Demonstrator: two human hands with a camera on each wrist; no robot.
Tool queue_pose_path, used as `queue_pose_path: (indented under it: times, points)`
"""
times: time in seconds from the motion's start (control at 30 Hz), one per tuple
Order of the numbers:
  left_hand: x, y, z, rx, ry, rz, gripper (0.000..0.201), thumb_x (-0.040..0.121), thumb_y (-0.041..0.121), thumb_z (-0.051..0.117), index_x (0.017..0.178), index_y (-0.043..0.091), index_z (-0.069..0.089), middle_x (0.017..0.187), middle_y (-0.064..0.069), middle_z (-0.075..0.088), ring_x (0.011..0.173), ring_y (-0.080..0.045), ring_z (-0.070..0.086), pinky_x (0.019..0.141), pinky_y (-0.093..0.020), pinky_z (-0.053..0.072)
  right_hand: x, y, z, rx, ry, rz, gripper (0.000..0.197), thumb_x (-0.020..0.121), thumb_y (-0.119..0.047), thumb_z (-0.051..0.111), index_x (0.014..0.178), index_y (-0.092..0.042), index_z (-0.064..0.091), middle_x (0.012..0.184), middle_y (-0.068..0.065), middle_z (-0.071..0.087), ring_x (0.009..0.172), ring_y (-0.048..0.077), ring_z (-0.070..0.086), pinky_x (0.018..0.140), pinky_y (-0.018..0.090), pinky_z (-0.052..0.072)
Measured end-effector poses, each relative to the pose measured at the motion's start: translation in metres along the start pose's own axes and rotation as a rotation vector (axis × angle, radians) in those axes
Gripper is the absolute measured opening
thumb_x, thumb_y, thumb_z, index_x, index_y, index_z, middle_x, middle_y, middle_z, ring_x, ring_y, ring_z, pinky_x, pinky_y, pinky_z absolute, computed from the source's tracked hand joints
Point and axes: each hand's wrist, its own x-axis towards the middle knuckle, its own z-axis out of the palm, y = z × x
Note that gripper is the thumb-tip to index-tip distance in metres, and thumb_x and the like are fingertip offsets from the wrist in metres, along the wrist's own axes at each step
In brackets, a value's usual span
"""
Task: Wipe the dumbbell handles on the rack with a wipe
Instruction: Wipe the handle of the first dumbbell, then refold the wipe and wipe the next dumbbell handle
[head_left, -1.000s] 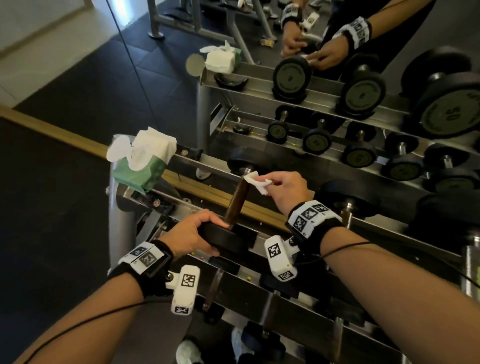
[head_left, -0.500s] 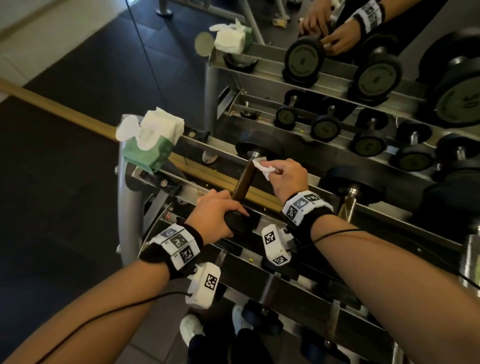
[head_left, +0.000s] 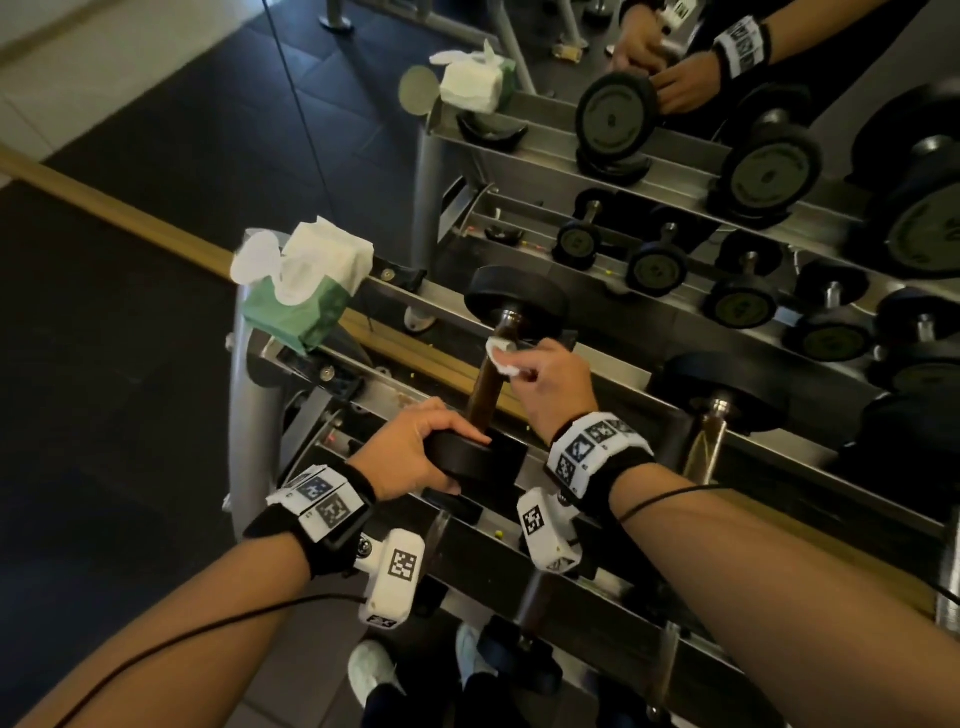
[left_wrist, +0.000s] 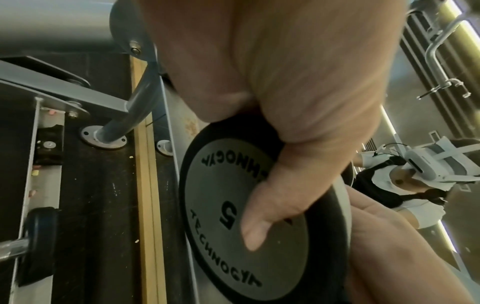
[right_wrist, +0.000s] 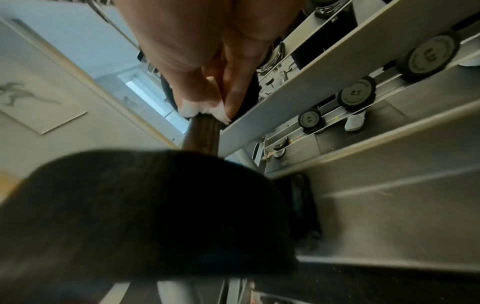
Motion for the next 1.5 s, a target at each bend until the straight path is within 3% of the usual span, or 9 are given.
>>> queue_pose_path:
  times: [0.17, 0.4, 0.57, 0.83, 1.07, 1.13, 1.23, 1.37, 1.5]
  points:
    - [0.0, -0.005, 0.003, 0.002, 0.001, -0.026, 0.067, 0.054, 0.012, 0.089, 0.099, 0.056, 0.066, 0.105, 0.015, 0.052, 0.099, 0.003, 0.052, 0.086, -0.011, 0.04, -0.023, -0.006, -0.005, -0.212, -0.308, -0.039, 0.016, 0.086, -0.027, 0.069, 0.1, -0.024, 0.075, 0.078, -0.019, 0.05, 0.073, -0.003, 0.049, 0.076, 0.021, 0.041]
    - [-0.004, 0.001, 0.002, -0.041, -0.003, -0.057, 0.067, 0.056, 0.008, 0.087, 0.098, 0.056, 0.067, 0.109, 0.011, 0.052, 0.105, -0.008, 0.052, 0.094, -0.031, 0.046, 0.016, -0.019, -0.028, -0.037, 0.127, 0.067, 0.029, 0.089, -0.008, 0.06, 0.112, -0.021, 0.072, 0.096, -0.002, 0.056, 0.085, 0.013, 0.055, 0.079, 0.027, 0.049]
    - [-0.006, 0.007, 0.001, -0.065, 0.005, -0.056, 0.068, 0.057, 0.002, 0.086, 0.094, 0.057, 0.067, 0.11, 0.007, 0.053, 0.107, -0.012, 0.052, 0.096, -0.036, 0.047, 0.006, -0.01, -0.003, 0.033, 0.018, 0.112, 0.016, 0.089, -0.026, 0.065, 0.102, -0.024, 0.074, 0.085, -0.016, 0.053, 0.077, -0.008, 0.055, 0.067, 0.008, 0.036]
    - [-0.013, 0.013, 0.007, -0.049, 0.086, -0.015, 0.066, 0.059, 0.004, 0.087, 0.094, 0.056, 0.065, 0.107, 0.012, 0.056, 0.105, -0.002, 0.053, 0.098, -0.034, 0.045, -0.031, -0.009, 0.004, -0.217, -0.237, 0.006, 0.018, 0.085, -0.023, 0.07, 0.102, -0.026, 0.073, 0.091, -0.016, 0.047, 0.09, 0.009, 0.055, 0.087, 0.028, 0.049]
    - [-0.046, 0.026, -0.008, -0.176, 0.349, -0.128, 0.096, 0.062, 0.002, 0.089, 0.139, 0.032, 0.038, 0.115, -0.002, 0.058, 0.117, -0.016, 0.055, 0.105, -0.036, 0.041, -0.048, -0.029, -0.059, -0.243, -0.097, 0.022, 0.015, 0.085, -0.017, 0.065, 0.095, -0.022, 0.075, 0.095, 0.001, 0.059, 0.09, 0.022, 0.058, 0.083, 0.038, 0.049]
    - [-0.047, 0.043, -0.021, -0.154, 0.313, -0.126, 0.083, 0.065, 0.006, 0.088, 0.134, 0.026, 0.045, 0.114, -0.001, 0.059, 0.115, -0.015, 0.055, 0.105, -0.038, 0.042, -0.062, -0.033, -0.075, -0.186, -0.051, 0.05, 0.014, 0.083, -0.019, 0.066, 0.093, -0.023, 0.075, 0.091, 0.0, 0.063, 0.086, 0.019, 0.06, 0.078, 0.034, 0.05]
    - [-0.039, 0.08, -0.026, -0.076, 0.21, -0.031, 0.055, 0.07, 0.011, 0.086, 0.118, 0.021, 0.062, 0.115, 0.002, 0.064, 0.111, -0.006, 0.058, 0.105, -0.038, 0.044, -0.085, -0.033, -0.097, -0.034, 0.059, 0.11, 0.016, 0.081, -0.016, 0.068, 0.091, -0.024, 0.075, 0.081, -0.01, 0.065, 0.08, 0.009, 0.06, 0.066, 0.006, 0.041]
    - [-0.02, 0.135, -0.012, -0.058, 0.092, 0.138, 0.042, 0.081, 0.0, 0.074, 0.119, 0.017, 0.065, 0.119, -0.005, 0.063, 0.116, -0.019, 0.057, 0.107, -0.042, 0.042, -0.109, -0.039, -0.126, 0.025, 0.102, 0.092, 0.016, 0.086, -0.018, 0.066, 0.097, -0.029, 0.069, 0.09, -0.012, 0.064, 0.085, 0.004, 0.059, 0.072, 0.01, 0.039]
    - [-0.005, 0.179, 0.019, -0.03, -0.077, 0.294, 0.043, 0.091, 0.005, 0.063, 0.129, 0.026, 0.061, 0.128, 0.008, 0.063, 0.122, -0.005, 0.054, 0.108, -0.031, 0.04, -0.133, -0.04, -0.153, -0.079, 0.062, 0.025, 0.008, 0.091, -0.029, 0.052, 0.095, -0.037, 0.054, 0.086, -0.016, 0.059, 0.079, -0.001, 0.055, 0.069, 0.013, 0.038]
